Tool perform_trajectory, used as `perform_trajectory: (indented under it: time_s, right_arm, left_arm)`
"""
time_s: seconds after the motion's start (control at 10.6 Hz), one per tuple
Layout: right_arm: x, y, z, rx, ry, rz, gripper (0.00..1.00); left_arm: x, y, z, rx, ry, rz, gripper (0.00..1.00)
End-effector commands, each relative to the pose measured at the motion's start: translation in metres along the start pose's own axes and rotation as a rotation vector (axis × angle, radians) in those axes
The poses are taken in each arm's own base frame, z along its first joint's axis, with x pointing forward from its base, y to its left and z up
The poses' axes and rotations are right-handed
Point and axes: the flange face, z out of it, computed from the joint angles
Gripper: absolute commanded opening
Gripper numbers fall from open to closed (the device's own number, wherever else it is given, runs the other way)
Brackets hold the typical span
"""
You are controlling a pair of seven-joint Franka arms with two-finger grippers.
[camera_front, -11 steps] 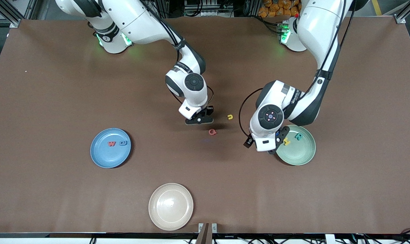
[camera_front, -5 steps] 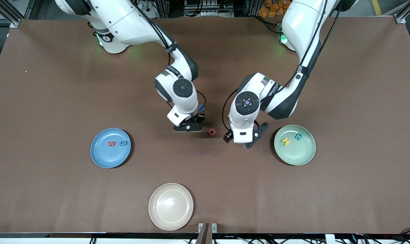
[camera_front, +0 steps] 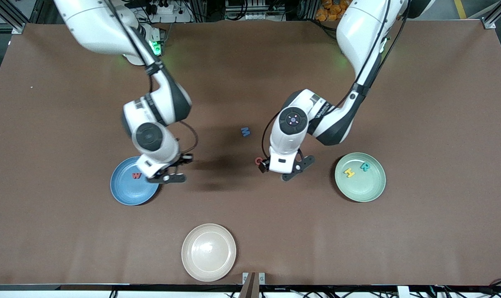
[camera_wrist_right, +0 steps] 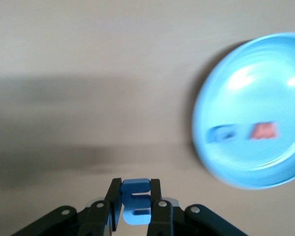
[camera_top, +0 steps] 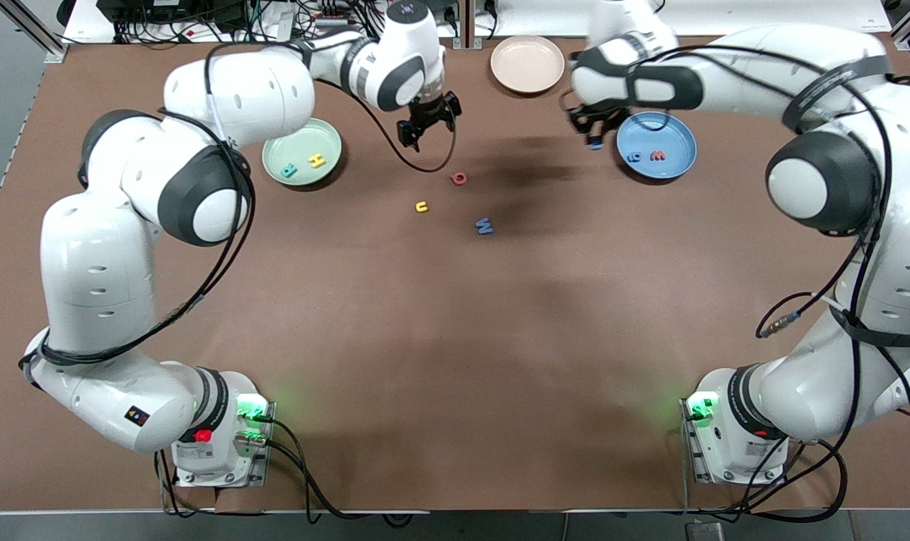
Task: Sort upper and lower case letters into plates
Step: 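Carry the blue m to the blue plate and open the right gripper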
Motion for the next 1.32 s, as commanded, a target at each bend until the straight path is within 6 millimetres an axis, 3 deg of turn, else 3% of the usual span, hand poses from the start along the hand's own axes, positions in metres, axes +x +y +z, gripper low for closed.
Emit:
perform_trajectory:
  time_s: [0.0,0.09,0.28,0.38,0.57,0.85,1.04,1.23]
  right_arm:
    - [0.007,0.059,-0.003,0.004,-0.002,0.021,0.00]
    - [0.013,0.083,0.003,0.008,-0.012,0.044,0.00]
    - [0.020,0.124,0.013,0.016,-0.027,0.041,0.00]
    - [0.022,0.136,0.018,0.040,-0.039,0.071,0.10]
    - [0.023,0.143,0.018,0.061,-0.044,0.100,0.73]
    - [0.019,0.145,-0.002,0.059,-0.038,0.047,1.00]
    - [0.010,0.144,-0.034,0.061,-0.032,0.041,1.00]
    - [0.000,0.138,-0.076,0.066,0.006,0.020,1.00]
  left_arm:
    - [-0.042,0.016,0.033,-0.005,-0.012,0.156,1.00]
    - [-0.049,0.017,0.037,0.000,-0.015,0.259,1.00]
    - [-0.054,0.017,0.039,0.000,-0.030,0.305,1.00]
    - [-0.054,0.015,0.042,0.002,-0.053,0.273,1.00]
    - [-0.055,0.011,0.063,0.019,-0.080,0.237,1.00]
    - [-0.072,0.013,0.077,0.038,-0.105,0.024,1.00]
    - [-0.073,0.012,0.078,0.048,-0.097,-0.090,1.00]
    - [-0.070,0.012,0.076,0.045,-0.093,-0.087,1.00]
